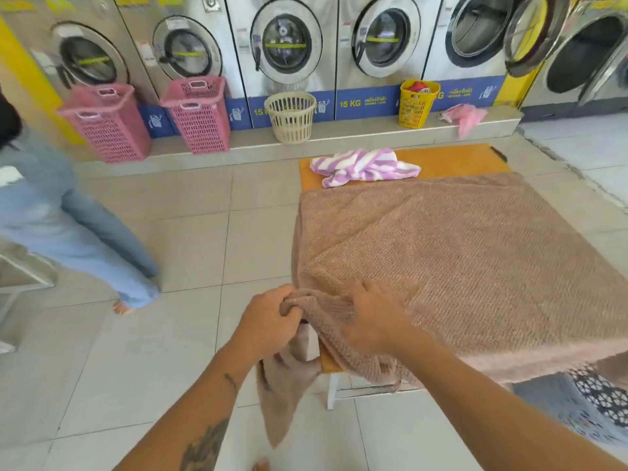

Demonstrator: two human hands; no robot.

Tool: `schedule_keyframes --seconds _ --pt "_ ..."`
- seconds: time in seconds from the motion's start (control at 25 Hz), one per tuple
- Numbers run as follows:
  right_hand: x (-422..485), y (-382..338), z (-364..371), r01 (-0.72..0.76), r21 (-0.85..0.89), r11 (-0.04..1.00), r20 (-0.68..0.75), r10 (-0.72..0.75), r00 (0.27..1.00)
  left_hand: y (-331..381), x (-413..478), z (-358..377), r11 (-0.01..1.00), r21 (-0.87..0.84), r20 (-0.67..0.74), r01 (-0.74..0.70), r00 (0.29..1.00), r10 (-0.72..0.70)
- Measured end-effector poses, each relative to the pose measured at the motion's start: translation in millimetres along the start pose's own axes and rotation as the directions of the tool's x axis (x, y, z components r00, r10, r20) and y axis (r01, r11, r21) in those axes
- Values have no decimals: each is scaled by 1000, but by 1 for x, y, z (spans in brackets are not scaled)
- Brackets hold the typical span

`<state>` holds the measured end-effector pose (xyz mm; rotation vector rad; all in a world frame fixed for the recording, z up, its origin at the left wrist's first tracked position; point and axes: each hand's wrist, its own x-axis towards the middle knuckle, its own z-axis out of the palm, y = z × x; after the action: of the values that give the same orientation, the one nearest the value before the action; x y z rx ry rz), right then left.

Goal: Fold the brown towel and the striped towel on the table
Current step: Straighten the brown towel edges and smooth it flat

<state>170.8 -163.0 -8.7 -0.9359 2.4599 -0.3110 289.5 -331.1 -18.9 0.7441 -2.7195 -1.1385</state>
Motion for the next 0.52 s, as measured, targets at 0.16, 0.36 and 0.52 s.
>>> schedule_keyframes --seconds 0.16,0.36,0.52 --pt "-1 -38 20 200 82 976 -293 -169 941 25 6 -20 990 89 -44 -109 993 113" --pt "14 -25 -17 122 154 981 -420 -47 906 -9 10 -24 969 243 0 -36 999 37" --pt "16 -3 -32 -23 208 978 -381 103 919 -42 27 -21 960 269 -105 78 993 -51"
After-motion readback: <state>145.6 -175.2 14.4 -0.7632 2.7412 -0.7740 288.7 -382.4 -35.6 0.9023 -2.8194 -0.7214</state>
